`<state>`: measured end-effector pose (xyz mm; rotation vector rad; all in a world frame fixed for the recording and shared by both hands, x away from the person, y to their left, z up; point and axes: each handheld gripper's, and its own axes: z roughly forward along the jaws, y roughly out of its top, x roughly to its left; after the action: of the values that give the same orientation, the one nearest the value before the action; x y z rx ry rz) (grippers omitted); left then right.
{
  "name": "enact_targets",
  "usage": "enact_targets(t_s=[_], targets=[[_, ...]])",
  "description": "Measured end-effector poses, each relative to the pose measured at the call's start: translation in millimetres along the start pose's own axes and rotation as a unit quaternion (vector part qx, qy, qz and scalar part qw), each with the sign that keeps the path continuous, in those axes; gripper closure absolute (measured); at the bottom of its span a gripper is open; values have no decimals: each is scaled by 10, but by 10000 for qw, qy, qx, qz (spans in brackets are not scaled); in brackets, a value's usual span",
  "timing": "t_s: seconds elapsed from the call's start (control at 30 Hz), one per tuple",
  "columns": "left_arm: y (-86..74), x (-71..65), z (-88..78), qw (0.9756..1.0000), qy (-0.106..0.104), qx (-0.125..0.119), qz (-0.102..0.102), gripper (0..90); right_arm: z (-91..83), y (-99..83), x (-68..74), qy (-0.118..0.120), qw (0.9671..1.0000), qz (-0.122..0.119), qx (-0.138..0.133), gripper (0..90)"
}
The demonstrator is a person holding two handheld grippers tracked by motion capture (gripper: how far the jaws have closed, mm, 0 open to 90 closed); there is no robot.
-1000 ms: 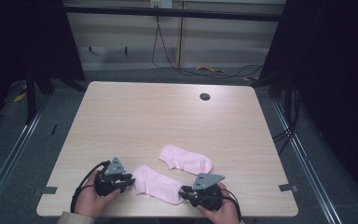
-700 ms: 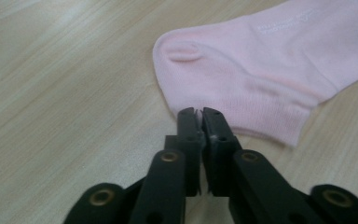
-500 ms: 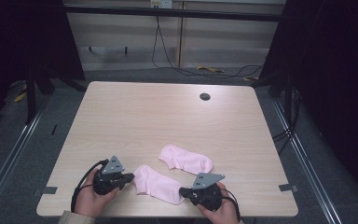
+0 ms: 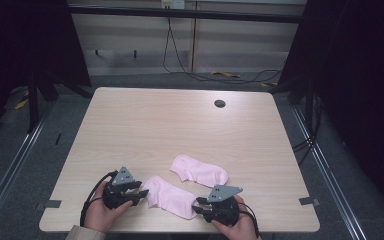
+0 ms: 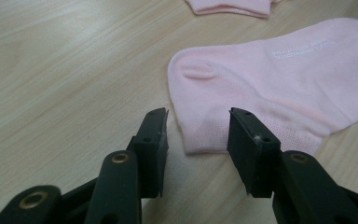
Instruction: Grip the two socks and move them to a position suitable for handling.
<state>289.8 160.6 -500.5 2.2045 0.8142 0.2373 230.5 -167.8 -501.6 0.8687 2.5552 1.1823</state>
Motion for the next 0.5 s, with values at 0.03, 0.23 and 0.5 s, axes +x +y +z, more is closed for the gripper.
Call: enact_targets(t_s=[0.03,0.23,0.5], targets=[[1,-3,1,10000,45,-43,-71,558,0,0,-1,2,10000,-6,1,671],[33,2,-17,9997,177,-106,-116,528,-1,-1,-6,14,10000,-13,2,675],[71,-12,77,9999,49,67,-110,526,0,0,-6,11,10000,-30,-1,675]])
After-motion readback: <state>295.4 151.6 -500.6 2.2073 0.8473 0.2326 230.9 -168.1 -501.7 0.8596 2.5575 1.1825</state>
